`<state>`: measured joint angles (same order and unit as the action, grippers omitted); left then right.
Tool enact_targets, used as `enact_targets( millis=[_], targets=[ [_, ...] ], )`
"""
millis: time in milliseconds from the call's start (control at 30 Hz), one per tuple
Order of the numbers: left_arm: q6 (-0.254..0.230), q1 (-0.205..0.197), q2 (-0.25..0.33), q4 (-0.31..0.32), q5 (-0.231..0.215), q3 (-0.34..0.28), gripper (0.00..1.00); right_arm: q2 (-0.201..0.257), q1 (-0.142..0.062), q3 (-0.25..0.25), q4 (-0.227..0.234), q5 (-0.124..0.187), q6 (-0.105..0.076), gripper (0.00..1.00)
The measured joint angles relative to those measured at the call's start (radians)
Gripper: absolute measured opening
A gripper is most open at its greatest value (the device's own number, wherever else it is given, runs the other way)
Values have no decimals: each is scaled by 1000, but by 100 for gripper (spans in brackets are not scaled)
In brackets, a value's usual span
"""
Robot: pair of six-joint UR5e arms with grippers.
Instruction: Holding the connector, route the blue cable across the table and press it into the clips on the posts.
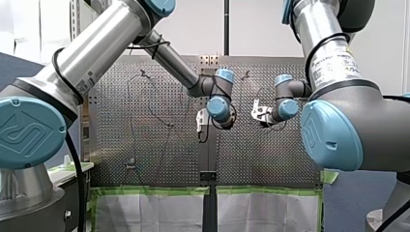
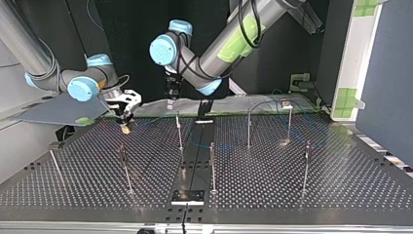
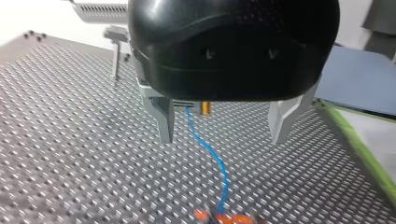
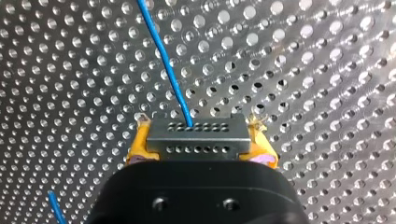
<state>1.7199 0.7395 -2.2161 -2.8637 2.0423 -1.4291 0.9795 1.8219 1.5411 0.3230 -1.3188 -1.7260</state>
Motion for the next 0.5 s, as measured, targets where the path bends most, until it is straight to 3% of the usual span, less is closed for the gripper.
enact_targets(
  millis=[100,233,500],
  targets=[
    [6,10,-13,16,19,26,100,0,-9,0,-2,9,1,0],
    [15,19,-49,-8,33,69,100,1,-20,0,-11,20,6,0],
    [50,30,-134,-81,47,156,100,1,-44,8,-45,55,43,0]
  ],
)
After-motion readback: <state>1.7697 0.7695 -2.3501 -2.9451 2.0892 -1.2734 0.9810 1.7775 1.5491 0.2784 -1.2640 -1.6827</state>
